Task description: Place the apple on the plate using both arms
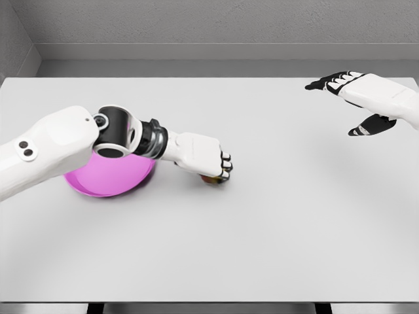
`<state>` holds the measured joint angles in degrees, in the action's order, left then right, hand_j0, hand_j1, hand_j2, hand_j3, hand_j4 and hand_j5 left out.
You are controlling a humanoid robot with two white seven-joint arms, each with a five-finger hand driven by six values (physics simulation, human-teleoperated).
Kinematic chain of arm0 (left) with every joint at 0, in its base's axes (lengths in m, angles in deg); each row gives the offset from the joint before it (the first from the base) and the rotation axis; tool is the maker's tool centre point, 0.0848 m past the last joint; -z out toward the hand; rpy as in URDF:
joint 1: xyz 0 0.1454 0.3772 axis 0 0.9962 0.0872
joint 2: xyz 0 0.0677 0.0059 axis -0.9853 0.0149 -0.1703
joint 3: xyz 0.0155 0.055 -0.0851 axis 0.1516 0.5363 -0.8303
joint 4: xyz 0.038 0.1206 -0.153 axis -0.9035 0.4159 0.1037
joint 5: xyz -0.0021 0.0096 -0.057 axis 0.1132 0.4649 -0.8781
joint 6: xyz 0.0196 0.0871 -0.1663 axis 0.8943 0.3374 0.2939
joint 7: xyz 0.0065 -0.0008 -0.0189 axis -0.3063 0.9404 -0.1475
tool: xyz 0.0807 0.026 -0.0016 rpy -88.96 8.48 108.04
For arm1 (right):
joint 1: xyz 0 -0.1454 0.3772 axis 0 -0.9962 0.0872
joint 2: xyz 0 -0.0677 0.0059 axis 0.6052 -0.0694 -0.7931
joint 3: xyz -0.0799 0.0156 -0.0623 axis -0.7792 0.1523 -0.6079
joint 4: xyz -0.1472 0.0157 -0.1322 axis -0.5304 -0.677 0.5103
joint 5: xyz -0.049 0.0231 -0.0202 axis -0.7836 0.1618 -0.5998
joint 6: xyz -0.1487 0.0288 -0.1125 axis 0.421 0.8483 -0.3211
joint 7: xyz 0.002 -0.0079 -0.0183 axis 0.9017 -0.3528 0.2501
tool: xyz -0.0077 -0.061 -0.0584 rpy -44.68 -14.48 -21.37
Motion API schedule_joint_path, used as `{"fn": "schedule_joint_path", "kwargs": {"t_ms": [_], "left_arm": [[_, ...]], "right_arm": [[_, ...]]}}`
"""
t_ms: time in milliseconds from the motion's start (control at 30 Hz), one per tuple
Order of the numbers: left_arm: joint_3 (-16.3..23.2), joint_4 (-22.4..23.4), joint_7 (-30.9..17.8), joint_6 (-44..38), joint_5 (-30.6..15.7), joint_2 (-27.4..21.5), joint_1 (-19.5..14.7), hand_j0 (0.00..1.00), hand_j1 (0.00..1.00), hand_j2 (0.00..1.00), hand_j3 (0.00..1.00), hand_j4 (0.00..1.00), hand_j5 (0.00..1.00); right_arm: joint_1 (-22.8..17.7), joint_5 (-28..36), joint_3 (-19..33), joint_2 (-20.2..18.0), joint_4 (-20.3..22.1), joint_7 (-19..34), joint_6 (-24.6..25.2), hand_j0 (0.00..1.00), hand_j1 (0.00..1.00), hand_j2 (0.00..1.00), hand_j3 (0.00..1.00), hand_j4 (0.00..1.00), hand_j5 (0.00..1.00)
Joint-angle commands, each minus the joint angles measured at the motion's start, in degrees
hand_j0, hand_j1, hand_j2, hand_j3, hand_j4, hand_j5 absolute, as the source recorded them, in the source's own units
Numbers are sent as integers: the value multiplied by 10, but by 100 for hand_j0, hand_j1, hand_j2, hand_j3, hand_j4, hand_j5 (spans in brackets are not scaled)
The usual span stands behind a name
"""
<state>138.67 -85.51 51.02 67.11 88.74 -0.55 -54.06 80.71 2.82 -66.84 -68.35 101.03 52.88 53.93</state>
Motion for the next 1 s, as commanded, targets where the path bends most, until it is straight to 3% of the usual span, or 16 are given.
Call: {"fn": "schedule_joint_path", "kwargs": {"t_ms": [0,100,167,367,533,667,700,733,767,967], "left_arm": [[-12,-3,10,0,-10,-6,0,20,20,20,20,20,20],[-17,-12,24,0,-44,-10,-4,20,20,20,20,20,20],[-55,-13,30,0,-47,-27,4,20,20,20,20,20,20],[-117,-28,30,0,-70,-152,10,20,20,20,20,20,20],[-163,-32,28,0,-69,-234,48,20,20,20,20,20,20],[-172,-29,25,0,-62,-246,78,23,23,23,23,23,23],[-172,-28,24,0,-62,-246,78,37,37,37,37,37,37],[-172,-26,25,0,-68,-246,79,81,81,81,81,81,81],[-172,-27,25,0,-68,-245,79,100,100,100,100,100,100],[-174,-29,25,0,-71,-248,80,100,100,100,100,100,100]], "right_arm": [[0,1,0,-1,0,-1,0,100,100,100,100,100,100],[0,1,0,-1,0,-1,0,100,100,100,100,100,100],[0,1,0,-1,0,0,0,100,100,100,100,100,100],[0,1,0,-1,0,0,0,100,100,100,100,100,100],[0,1,0,-1,0,-1,0,100,100,100,100,100,100],[0,1,0,-1,0,0,0,100,100,100,100,100,100],[0,1,0,-1,0,-1,0,100,100,100,100,100,100],[0,1,0,-1,0,-1,0,100,100,100,100,100,100],[0,1,0,-1,0,0,0,100,100,100,100,100,100],[0,1,0,-1,0,0,0,100,100,100,100,100,100]]}}
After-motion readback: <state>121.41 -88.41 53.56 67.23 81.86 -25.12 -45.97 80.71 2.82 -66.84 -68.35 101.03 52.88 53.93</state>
